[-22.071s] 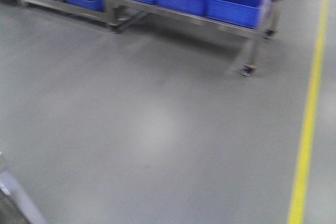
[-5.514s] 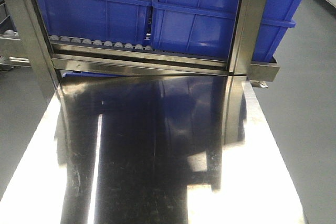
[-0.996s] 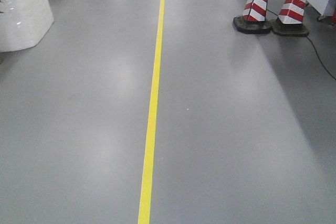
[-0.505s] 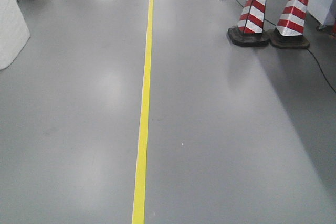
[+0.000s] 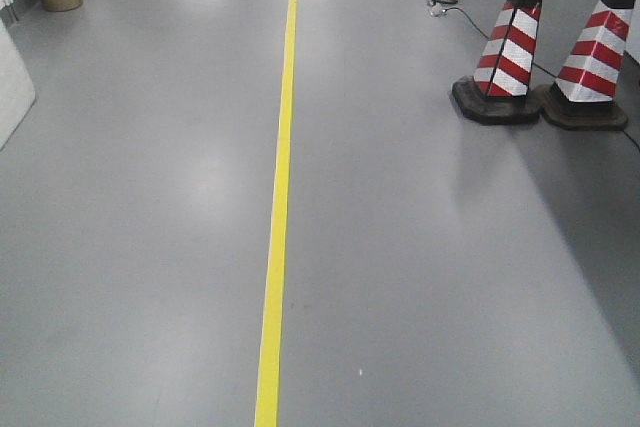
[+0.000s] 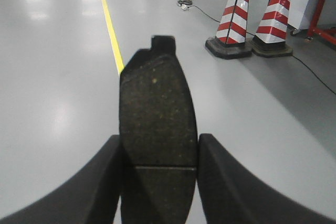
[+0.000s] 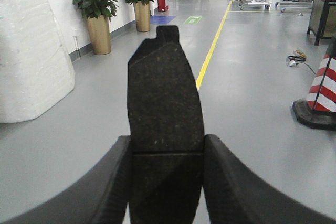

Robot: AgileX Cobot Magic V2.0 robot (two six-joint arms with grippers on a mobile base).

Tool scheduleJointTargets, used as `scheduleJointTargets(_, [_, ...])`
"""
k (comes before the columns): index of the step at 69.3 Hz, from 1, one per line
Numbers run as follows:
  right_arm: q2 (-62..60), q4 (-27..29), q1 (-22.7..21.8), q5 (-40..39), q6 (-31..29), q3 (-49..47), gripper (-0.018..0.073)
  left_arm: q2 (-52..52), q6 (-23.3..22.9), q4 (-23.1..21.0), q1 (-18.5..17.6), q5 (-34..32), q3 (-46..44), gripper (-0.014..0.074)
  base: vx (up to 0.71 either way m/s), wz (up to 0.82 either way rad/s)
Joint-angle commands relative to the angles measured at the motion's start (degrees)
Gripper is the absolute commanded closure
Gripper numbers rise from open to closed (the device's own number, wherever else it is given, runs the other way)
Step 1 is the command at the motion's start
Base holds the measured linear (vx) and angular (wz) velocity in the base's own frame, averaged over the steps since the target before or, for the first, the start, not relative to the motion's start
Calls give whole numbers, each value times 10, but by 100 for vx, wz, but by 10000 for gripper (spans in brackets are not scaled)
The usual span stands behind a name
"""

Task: Move and align brake pads A on conveyor
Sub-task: 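Drive the base along the yellow floor line holding both pads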

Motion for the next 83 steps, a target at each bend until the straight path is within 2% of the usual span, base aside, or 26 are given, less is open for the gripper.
scheduleJointTargets(1, [7, -12, -2, -60, -5, -16, 564, 6, -3, 12, -2, -50, -17, 603, 71, -6])
scheduleJointTargets(83, [6, -12, -2, -59, -5, -16, 564, 6, -3, 12, -2, -50, -17, 603, 71, 1])
